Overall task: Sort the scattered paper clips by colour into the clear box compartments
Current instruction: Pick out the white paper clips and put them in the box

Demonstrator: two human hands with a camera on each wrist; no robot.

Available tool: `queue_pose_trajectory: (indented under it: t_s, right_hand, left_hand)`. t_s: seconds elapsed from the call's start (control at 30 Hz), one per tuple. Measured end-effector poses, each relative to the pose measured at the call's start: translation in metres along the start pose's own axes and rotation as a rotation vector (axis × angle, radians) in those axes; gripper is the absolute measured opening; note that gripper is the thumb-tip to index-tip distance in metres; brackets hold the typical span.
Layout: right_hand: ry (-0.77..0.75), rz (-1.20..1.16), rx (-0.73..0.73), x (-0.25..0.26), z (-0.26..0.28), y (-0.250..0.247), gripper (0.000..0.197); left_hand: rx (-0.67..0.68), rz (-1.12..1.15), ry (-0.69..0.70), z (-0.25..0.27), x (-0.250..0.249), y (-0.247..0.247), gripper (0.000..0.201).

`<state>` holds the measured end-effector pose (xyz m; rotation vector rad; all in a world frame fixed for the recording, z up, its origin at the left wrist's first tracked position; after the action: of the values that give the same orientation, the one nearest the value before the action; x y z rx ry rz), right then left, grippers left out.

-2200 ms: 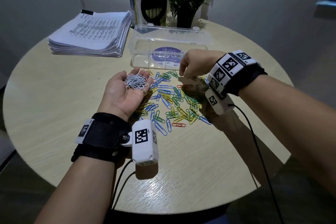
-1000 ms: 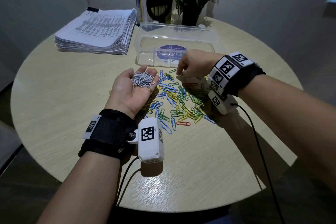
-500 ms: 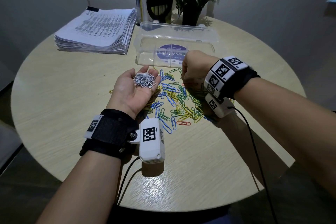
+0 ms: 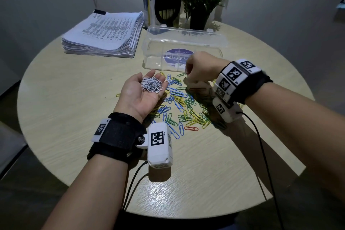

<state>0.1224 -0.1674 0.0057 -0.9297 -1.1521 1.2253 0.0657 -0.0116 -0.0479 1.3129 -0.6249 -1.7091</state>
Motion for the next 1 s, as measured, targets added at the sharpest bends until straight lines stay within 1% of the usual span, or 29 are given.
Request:
queue_pose_trajectory:
  t_s: [0.1, 0.13, 0.23, 0.33, 0.4, 0.47, 0.5, 0.57, 0.67, 0.77, 0.87, 1.0]
  right_hand:
    - [-0.119, -0.194, 0.041, 0.023, 0.01, -0.012, 0.008]
    - [-0.156, -0.227, 0.056, 0.032, 0.013, -0.014, 0.01]
    - [-0.249, -0.21, 0.061, 0.056, 0.019, -0.015, 0.012]
    - [-0.281, -0.224, 0.075, 0.067, 0.018, -0.013, 0.015]
    - [-0.263, -0.258, 0.067, 0.065, 0.014, -0.016, 0.016]
    - [-0.206, -0.241, 0.012, 0.058, 0.006, -0.019, 0.017]
    - [-0.172, -0.196, -0.01, 0.054, 0.0, -0.019, 0.019]
    - [-0.126, -0.074, -0.005, 0.046, -0.009, -0.014, 0.023]
    - [-0.119, 0.095, -0.01, 0.04, -0.02, 0.0, 0.022]
    - [-0.087, 0.177, -0.035, 0.037, -0.028, 0.012, 0.025]
    - [-0.062, 0.211, -0.003, 0.03, -0.03, 0.014, 0.029]
    - [-0.043, 0.24, 0.026, 0.026, -0.029, 0.012, 0.027]
  left_hand:
    - [0.008, -0.006, -0.009, -0.001, 0.001, 0.0, 0.037]
    - [0.013, -0.003, -0.011, -0.001, 0.002, 0.0, 0.037]
    - [0.05, 0.033, -0.017, -0.001, 0.003, 0.001, 0.038]
    - [0.042, 0.065, -0.007, -0.004, 0.003, 0.0, 0.038]
    - [0.015, 0.081, -0.008, -0.003, 0.002, 0.0, 0.037]
    - [-0.022, 0.085, 0.006, -0.003, -0.001, -0.002, 0.037]
    - [-0.035, 0.089, 0.015, -0.004, -0.004, -0.003, 0.037]
    - [-0.051, 0.103, 0.039, -0.006, -0.01, -0.006, 0.038]
    - [-0.059, 0.106, 0.063, -0.007, -0.015, -0.006, 0.038]
    - [-0.062, 0.096, 0.065, -0.007, -0.015, -0.007, 0.038]
    - [-0.064, 0.096, 0.068, -0.007, -0.015, -0.007, 0.039]
    - [-0.058, 0.099, 0.064, -0.006, -0.014, -0.006, 0.039]
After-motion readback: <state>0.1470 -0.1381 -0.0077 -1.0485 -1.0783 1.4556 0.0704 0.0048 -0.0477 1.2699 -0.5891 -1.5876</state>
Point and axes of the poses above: each hand's wrist, its own z-axis away from the middle knuckle, its own y-axis out of the palm, x = y × z, the point moved 2 cm from there along -z, towards the middle knuckle, and after that the axes turned 13 degrees about y, right-handed, at the moved point
